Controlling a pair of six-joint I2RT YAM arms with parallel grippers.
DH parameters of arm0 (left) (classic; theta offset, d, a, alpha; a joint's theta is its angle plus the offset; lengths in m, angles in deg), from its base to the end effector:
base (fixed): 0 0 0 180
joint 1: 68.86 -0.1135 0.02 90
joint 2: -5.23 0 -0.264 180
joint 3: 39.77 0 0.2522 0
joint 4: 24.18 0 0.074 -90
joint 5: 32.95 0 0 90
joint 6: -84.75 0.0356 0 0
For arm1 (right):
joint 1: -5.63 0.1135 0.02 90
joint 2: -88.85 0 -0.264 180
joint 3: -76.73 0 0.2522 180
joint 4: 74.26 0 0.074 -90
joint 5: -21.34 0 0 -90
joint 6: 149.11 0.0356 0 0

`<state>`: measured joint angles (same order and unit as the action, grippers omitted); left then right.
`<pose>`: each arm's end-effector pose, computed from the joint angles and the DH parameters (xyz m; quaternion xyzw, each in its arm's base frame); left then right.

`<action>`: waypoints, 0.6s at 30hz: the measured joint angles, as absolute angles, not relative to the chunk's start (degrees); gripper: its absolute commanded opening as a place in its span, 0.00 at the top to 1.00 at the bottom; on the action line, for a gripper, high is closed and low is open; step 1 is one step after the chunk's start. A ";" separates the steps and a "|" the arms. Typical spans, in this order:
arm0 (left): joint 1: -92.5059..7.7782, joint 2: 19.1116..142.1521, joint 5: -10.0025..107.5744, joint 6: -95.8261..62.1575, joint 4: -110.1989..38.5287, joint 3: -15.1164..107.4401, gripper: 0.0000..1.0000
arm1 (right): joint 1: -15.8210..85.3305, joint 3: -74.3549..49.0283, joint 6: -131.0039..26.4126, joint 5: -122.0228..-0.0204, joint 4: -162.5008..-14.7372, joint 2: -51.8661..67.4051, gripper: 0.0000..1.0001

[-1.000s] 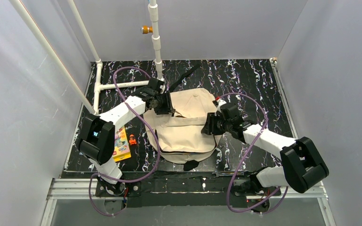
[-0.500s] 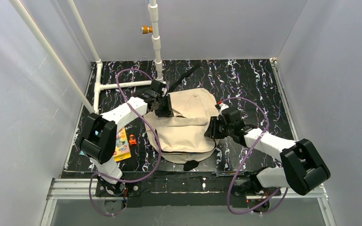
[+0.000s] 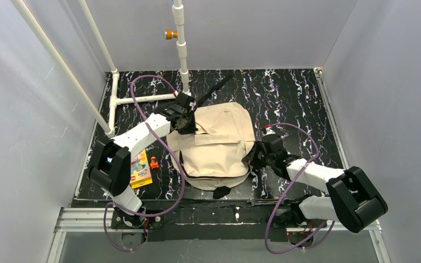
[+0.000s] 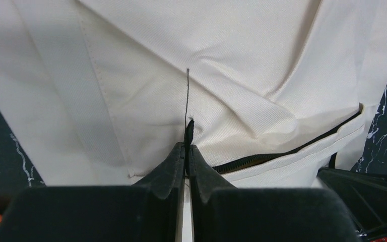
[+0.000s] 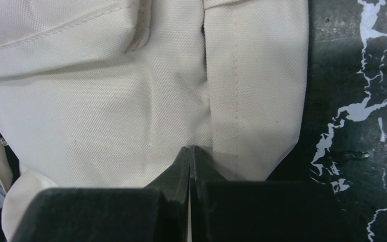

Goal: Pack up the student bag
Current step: Unzip the student bag at the center of the board.

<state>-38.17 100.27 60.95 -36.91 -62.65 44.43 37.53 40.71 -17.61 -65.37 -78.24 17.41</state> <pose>0.3128 -0.1828 0.2460 -0.0198 0.9369 -0.1526 0.3138 0.1909 0.1212 0.1481 0.0634 0.9016 0.2761 0.3270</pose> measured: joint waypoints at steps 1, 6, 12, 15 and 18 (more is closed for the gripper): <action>-38.10 99.40 61.91 -37.15 -62.60 43.95 1.00 | 37.53 40.97 -16.50 -65.68 -77.70 17.28 0.99; -38.21 96.31 66.13 -37.57 -62.91 42.09 1.00 | 37.51 42.63 -10.47 -66.18 -73.59 15.60 0.99; -39.15 94.92 67.55 -38.42 -63.26 39.88 1.00 | 37.38 43.33 -6.25 -66.62 -71.03 14.29 0.99; -39.59 94.04 67.24 -38.51 -62.71 38.26 1.00 | 37.11 43.11 -7.56 -66.03 -70.37 13.94 0.86; -40.00 93.41 66.35 -38.40 -62.08 37.10 1.00 | 37.09 40.53 -13.46 -64.65 -73.74 14.15 0.51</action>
<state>-40.00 93.41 66.35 -38.40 -62.08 37.10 37.09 40.53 -13.46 -64.65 -73.74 14.15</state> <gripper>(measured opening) 0.018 0.212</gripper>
